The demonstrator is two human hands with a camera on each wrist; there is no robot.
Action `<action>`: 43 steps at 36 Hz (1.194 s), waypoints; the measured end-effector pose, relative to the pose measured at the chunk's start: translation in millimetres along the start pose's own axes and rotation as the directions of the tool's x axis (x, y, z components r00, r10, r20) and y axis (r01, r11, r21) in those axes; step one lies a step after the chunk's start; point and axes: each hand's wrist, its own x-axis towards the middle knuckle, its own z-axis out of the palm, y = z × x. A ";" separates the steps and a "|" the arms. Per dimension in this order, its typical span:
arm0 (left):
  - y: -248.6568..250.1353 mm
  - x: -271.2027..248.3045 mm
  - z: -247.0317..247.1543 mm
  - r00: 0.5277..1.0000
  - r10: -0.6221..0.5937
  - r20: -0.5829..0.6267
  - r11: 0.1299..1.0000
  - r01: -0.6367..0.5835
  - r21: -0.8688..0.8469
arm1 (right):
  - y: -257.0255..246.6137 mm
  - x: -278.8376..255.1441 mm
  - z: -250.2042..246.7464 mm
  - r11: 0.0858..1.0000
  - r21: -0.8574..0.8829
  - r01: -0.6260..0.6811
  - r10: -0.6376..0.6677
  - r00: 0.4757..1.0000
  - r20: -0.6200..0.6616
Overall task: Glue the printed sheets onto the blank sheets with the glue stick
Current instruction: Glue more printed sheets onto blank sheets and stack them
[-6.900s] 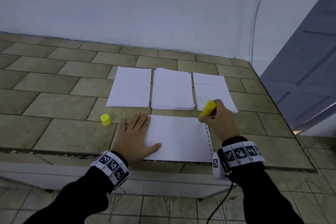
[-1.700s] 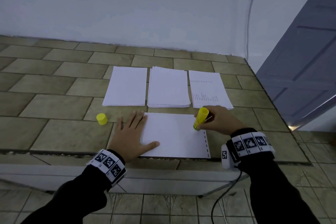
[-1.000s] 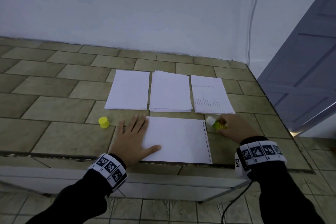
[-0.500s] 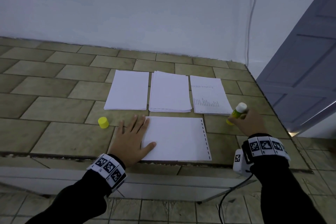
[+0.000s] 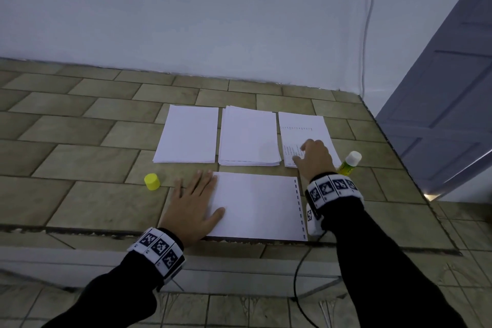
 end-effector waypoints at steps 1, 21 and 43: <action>0.3 0.2 -0.3 1.000 -0.001 0.001 1.000 0.001 -0.010 | -1.1 5.8 3.5 0.998 -0.036 -0.047 0.048 0.999 0.025; -3.9 0.8 -3.4 0.992 -0.041 -0.117 0.968 0.010 -0.250 | 3.1 18.9 -10.0 0.959 0.283 0.021 0.015 0.992 -0.125; 14.1 14.5 -65.5 0.948 -0.222 0.227 0.254 0.281 -0.925 | 34.7 -92.7 0.4 0.776 0.582 0.242 -0.389 0.911 0.141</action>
